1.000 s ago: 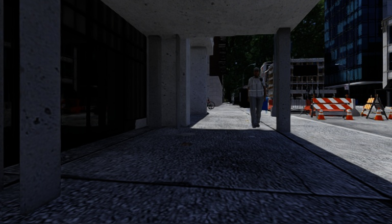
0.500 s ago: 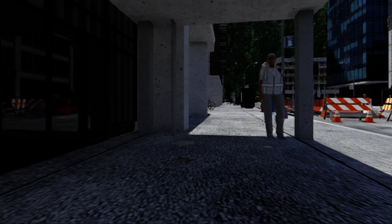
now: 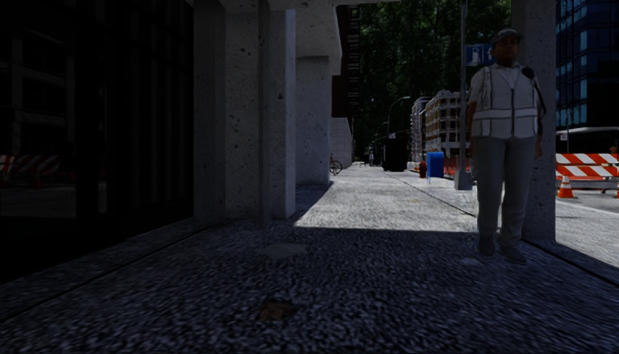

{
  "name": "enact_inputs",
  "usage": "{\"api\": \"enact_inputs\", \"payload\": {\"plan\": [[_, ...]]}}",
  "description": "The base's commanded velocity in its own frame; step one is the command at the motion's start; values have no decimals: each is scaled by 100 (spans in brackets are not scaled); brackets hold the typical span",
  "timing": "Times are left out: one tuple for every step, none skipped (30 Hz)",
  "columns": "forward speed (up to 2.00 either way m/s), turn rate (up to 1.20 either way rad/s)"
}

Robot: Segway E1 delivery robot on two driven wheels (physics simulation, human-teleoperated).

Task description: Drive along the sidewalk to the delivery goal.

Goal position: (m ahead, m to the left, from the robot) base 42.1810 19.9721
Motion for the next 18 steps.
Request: {"api": "enact_inputs", "payload": {"plan": [[200,-19],[200,-21],[200,-24],[200,-24],[200,-29],[200,-31],[200,-31],[200,-32],[200,-32],[200,-32],[200,-32],[200,-32],[200,-32],[200,-32],[200,-32],[200,-32],[200,-32],[200,-32]]}}
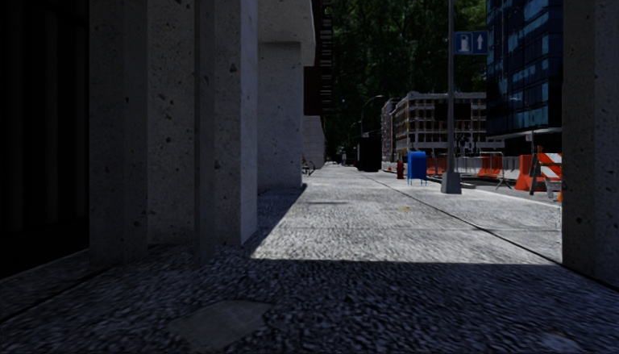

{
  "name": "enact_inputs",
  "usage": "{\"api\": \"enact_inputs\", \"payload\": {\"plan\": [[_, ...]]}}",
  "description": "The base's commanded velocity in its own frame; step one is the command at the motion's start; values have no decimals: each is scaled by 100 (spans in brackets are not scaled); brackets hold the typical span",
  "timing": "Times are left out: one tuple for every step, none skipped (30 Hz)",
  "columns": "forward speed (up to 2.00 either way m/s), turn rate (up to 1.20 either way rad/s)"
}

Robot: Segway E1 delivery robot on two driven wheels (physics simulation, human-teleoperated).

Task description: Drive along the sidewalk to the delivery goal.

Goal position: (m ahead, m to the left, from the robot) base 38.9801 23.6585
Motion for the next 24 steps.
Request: {"api": "enact_inputs", "payload": {"plan": [[200,-32],[200,-32],[200,-32],[200,-32],[200,-32],[200,-23],[200,-4],[200,-4],[200,0],[200,0],[200,0],[200,0],[200,0],[200,0],[200,0],[200,0],[200,0],[200,0],[200,0],[200,0],[200,0],[200,0],[200,0],[200,0]]}}
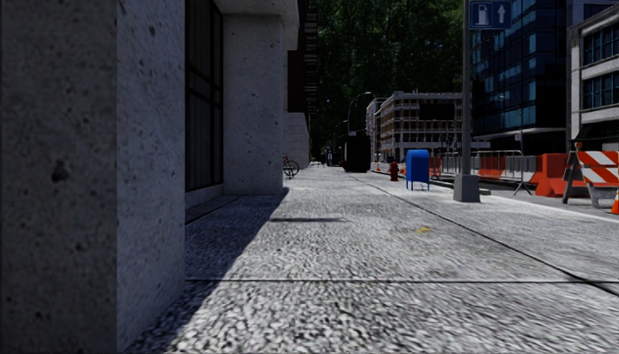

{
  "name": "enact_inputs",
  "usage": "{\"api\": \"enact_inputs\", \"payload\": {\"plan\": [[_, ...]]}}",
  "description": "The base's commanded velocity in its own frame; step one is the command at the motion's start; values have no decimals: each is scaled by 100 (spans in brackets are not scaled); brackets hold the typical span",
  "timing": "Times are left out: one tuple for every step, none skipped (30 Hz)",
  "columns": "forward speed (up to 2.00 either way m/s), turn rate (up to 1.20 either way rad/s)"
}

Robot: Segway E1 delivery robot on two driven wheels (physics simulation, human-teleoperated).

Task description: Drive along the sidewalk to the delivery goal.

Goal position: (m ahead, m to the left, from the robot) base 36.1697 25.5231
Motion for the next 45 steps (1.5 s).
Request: {"api": "enact_inputs", "payload": {"plan": [[200,0],[200,0],[200,0],[200,0],[200,0],[200,0],[200,0],[200,0],[200,0],[200,0],[200,0],[200,0],[200,0],[200,-4],[200,-15],[200,-18],[200,-18],[200,-19],[200,-19],[200,-19],[200,-19],[200,-19],[200,-19],[200,-19],[200,-19],[200,-19],[200,-16],[200,-16],[200,-15],[200,-7],[200,-1],[200,0],[200,0],[200,0],[200,0],[200,0],[200,0],[200,0],[200,0],[200,0],[200,0],[200,0],[200,0],[200,0],[200,0]]}}
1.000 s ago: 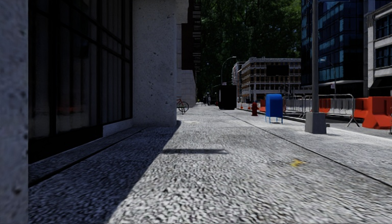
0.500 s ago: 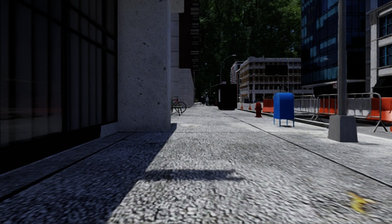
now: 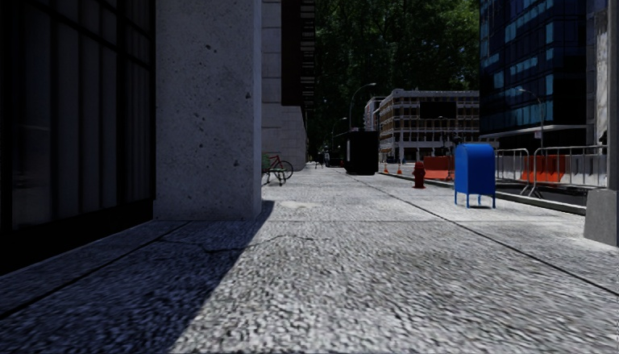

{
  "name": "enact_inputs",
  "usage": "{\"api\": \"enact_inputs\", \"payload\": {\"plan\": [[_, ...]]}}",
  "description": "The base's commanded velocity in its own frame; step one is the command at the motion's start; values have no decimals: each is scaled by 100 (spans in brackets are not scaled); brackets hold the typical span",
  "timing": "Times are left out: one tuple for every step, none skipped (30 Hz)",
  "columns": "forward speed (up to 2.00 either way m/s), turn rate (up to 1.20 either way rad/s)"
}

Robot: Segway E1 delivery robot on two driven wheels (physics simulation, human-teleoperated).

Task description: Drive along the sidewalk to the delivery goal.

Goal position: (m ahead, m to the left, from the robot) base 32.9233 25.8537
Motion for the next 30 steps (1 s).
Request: {"api": "enact_inputs", "payload": {"plan": [[200,0],[200,0],[200,0],[200,0],[200,0],[200,0],[200,0],[200,0],[200,0],[200,0],[200,0],[200,0],[200,0],[200,0],[200,0],[200,0],[200,0],[200,0],[200,0],[200,0],[200,0],[200,0],[200,0],[200,0],[200,0],[200,0],[200,0],[200,0],[200,0],[200,0]]}}
